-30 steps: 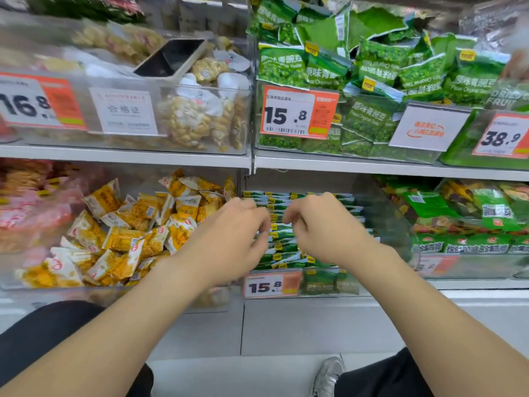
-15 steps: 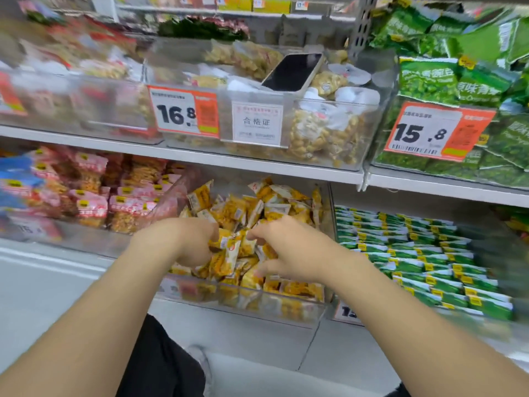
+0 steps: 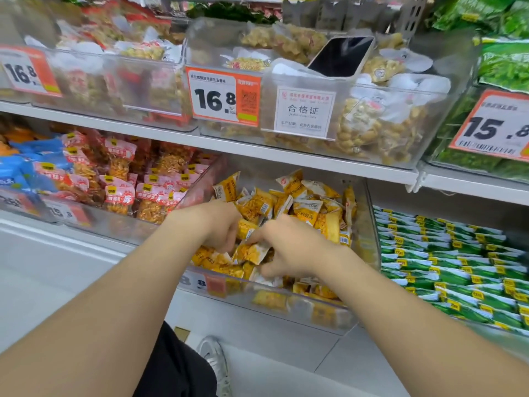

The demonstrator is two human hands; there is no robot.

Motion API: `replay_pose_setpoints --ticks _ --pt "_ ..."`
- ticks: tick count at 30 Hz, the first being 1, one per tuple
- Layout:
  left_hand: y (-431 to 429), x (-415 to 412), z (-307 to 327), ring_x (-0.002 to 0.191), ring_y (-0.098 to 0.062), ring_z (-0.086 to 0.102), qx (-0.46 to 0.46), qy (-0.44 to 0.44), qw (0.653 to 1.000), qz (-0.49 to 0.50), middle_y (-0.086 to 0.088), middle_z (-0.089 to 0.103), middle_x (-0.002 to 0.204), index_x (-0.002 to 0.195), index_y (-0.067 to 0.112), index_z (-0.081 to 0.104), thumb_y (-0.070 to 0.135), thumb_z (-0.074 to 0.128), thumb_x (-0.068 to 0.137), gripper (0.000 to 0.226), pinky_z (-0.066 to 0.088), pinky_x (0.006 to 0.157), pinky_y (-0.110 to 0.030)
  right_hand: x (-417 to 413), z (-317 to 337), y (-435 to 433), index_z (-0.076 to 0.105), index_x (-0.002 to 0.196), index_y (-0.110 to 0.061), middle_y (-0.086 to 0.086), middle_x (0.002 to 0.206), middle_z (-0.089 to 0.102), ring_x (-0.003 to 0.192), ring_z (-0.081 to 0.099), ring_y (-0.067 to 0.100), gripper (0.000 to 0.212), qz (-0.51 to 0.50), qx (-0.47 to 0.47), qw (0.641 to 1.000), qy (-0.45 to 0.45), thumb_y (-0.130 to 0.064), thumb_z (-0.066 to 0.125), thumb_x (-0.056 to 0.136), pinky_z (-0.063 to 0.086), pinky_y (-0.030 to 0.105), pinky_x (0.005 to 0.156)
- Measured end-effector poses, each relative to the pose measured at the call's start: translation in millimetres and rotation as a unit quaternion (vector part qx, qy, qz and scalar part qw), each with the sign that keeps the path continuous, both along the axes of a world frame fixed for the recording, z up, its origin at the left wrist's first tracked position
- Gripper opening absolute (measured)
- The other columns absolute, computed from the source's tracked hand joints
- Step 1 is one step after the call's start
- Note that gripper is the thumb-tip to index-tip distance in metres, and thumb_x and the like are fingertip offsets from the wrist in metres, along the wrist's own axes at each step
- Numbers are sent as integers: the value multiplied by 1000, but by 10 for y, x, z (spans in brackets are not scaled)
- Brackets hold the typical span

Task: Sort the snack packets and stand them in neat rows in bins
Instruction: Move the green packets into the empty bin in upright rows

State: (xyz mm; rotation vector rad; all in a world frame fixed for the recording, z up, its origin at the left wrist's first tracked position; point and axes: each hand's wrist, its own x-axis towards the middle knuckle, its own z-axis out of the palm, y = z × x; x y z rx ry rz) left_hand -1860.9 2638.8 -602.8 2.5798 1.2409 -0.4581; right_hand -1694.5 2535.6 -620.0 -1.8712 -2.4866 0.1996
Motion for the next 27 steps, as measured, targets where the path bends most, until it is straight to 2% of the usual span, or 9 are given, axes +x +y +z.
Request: replay_pose_setpoints --ticks 3,6,8,14,18,21,24,26,27 --pt "50 -37 -23 84 -16 73 42 -54 997 18 5 77 87 82 19 83 -6 69 84 29 63 75 -35 96 64 52 75 94 -15 6 77 67 77 66 31 21 -55 48 997 39 -25 73 76 61 45 63" --pt "118 -59 -37 77 -11 70 70 -114 991 27 12 71 77 79 20 82 0 75 83 21 63 75 -36 320 157 88 79 99 -21 5 86 74 85 69 31 21 -125 137 982 41 -23 69 80 63 47 72" --pt "146 -87 -55 76 -7 69 72 -151 985 35 14 70 75 76 21 81 3 79 83 19 63 76 -37 450 178 42 79 99 -26 2 81 71 80 66 30 18 -162 165 972 47 -26 67 86 62 45 72" --pt "146 -37 2 81 -22 71 136 -223 963 59 -3 73 82 77 19 79 -2 75 86 23 54 70 -32 490 175 -61 77 110 -28 5 84 70 79 69 31 19 -218 199 952 76 -29 66 95 62 42 66" --pt "130 -28 75 85 -18 68 167 -339 921 96 1 72 85 87 16 81 1 72 92 18 56 79 -33 390 163 -99 75 107 -28 -1 73 67 72 68 27 17 -209 192 955 87 -38 63 100 62 44 64" --pt "98 -38 88 82 -11 67 143 -396 898 130 1 73 83 92 19 81 4 69 95 19 53 77 -25 341 180 -114 68 81 -25 -3 65 63 68 65 24 32 -213 193 953 92 -45 58 103 58 38 60" --pt "74 -59 105 83 -15 68 88 -405 895 167 -3 74 91 103 21 78 5 60 101 24 49 66 -21 309 191 -124 56 63 -20 0 57 55 57 59 23 46 -234 203 946 92 -42 58 103 50 33 50" --pt "50 -72 112 93 -23 71 -3 -429 885 181 -8 73 106 122 22 70 13 56 107 22 54 69 -27 299 178 -118 53 60 -16 3 54 53 52 56 23 48 -252 215 937 107 -39 58 102 51 34 48" --pt "15 -70 116 101 -25 72 -92 -438 875 186 -11 71 117 134 21 62 20 52 110 26 57 74 -30 296 177 -114 53 60 -14 5 53 54 51 57 23 47 -259 216 933 130 -38 57 101 53 37 49"
